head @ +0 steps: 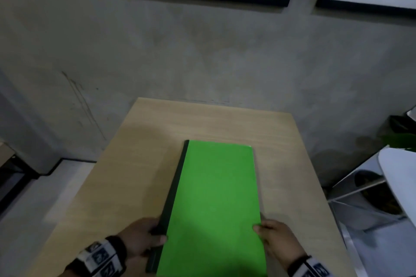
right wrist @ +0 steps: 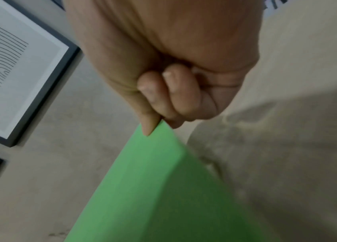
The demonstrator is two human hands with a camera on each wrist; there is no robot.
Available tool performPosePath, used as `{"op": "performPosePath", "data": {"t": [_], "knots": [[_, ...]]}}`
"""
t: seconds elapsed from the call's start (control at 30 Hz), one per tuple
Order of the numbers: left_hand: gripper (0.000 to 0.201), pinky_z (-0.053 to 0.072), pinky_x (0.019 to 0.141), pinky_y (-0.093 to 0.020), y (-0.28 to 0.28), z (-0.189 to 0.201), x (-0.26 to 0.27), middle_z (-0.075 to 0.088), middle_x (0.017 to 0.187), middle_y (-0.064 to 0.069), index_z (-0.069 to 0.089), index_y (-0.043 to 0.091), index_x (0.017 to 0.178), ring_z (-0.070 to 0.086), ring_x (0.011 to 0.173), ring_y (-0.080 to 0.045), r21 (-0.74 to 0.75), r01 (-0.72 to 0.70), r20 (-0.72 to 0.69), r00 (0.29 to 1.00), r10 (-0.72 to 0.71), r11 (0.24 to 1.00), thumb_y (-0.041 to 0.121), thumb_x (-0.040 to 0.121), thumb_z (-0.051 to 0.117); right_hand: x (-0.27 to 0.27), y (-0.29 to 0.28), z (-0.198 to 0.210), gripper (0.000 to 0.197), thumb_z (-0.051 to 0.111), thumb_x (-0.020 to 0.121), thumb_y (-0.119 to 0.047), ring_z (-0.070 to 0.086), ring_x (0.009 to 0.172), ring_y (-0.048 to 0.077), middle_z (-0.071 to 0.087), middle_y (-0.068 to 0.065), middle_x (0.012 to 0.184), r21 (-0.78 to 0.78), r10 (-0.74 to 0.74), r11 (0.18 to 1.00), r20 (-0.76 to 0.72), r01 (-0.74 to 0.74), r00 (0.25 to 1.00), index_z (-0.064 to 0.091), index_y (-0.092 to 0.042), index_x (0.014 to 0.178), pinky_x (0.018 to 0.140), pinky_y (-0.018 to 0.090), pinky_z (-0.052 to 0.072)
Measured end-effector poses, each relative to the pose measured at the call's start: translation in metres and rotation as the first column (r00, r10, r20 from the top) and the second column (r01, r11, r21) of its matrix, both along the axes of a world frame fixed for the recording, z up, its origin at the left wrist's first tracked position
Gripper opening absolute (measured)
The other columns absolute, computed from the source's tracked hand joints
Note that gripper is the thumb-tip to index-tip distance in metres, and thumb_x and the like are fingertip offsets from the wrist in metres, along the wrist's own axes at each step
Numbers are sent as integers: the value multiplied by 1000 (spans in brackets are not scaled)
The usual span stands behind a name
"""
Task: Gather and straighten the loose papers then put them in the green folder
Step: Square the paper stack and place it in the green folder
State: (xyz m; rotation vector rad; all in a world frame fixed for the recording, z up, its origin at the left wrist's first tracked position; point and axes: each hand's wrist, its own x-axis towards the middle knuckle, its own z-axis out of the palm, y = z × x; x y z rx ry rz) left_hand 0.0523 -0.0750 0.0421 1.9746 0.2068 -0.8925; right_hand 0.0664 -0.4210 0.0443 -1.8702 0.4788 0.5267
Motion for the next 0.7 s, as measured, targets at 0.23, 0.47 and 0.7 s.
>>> {"op": "performPosePath", "data": {"t": [0.23,0.47,0.7], "knots": [[14,46,79,-29,7,-2,121,64,103,-7,62,15,106,62,104,-29,213,-90,220,975,42,973,13,92,60,120,26,-5,12,56,91,-12,49,33,7,58,-2,56,-111,-91,989,68,98,994,68,-12,90,35,16,35],[75,41,106,-32,-9,-42,166,34,144,-13,29,16,148,46,126,-30,405,61,195,969,-152,912,11,83,67,194,33,-56,29,52,89,-24,69,79,26,75,14,95,-318,-106,941,44,114,993,75,-11,100,76,32,56],[69,30,116,-30,-5,-61,198,23,151,-6,29,20,150,38,135,-26,417,-34,309,945,-107,908,12,89,61,221,48,-44,38,46,91,-5,65,103,30,67,14,121,-418,-46,904,110,88,993,63,-14,124,86,26,49]]}}
